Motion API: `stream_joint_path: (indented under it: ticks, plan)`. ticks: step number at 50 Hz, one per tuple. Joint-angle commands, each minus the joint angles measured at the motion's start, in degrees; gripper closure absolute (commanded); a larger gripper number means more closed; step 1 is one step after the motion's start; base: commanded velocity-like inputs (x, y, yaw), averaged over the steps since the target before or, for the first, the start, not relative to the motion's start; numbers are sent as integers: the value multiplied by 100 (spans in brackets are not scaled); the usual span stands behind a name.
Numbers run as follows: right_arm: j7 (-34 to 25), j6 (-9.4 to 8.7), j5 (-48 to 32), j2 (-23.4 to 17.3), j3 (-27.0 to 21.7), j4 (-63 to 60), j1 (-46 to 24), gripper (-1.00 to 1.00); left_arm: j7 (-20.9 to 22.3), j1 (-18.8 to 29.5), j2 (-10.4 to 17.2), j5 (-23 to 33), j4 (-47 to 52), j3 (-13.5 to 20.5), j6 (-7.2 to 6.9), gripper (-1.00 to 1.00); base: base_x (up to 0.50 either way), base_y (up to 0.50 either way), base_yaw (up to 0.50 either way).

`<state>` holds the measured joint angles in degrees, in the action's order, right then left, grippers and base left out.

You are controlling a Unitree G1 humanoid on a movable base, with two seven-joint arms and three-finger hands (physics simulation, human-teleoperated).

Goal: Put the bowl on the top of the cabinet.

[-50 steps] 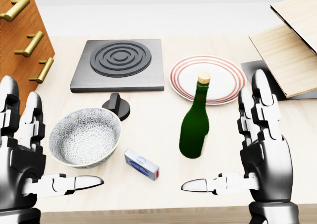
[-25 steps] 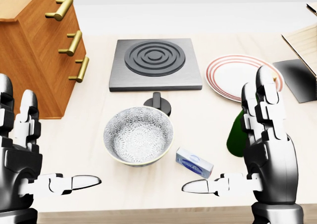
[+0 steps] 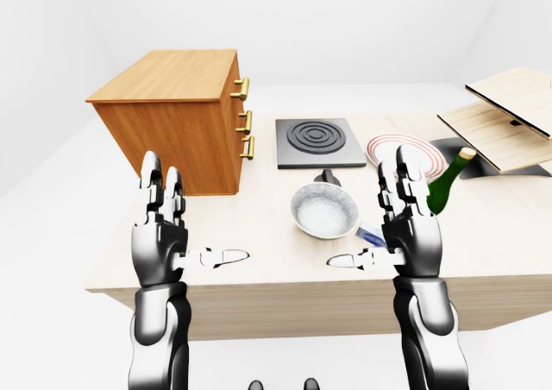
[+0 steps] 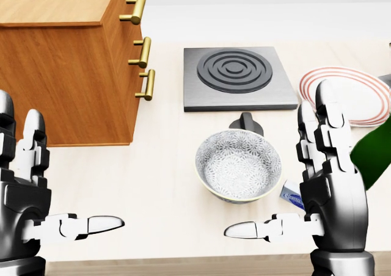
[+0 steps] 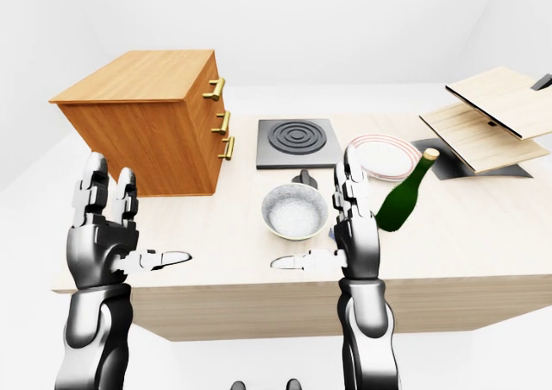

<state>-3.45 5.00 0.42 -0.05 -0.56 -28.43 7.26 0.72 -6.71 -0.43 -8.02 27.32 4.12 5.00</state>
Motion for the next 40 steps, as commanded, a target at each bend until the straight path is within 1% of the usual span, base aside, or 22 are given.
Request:
stream_joint_path:
  ticks: [1, 6, 9, 40]
  plan:
    - [-10, 0, 2, -2, 0, 16, -4, -100, -13, 5, -1, 3, 44, 0, 0, -100, 0, 41, 0]
    - [-26, 0, -3, 8, 7, 230, 50, -100, -8, 3, 0, -2, 49, 0, 0, -100, 0, 41, 0]
    - [-12, 0, -8, -4, 6, 35, 2, -100, 5, 4, -4, -3, -10, 1, 0, -100, 0, 41, 0]
    - [-15, 0, -4, -2, 6, 33, -4, -100, 19, -14, -2, -12, -38, -7, 0, -100, 0, 41, 0]
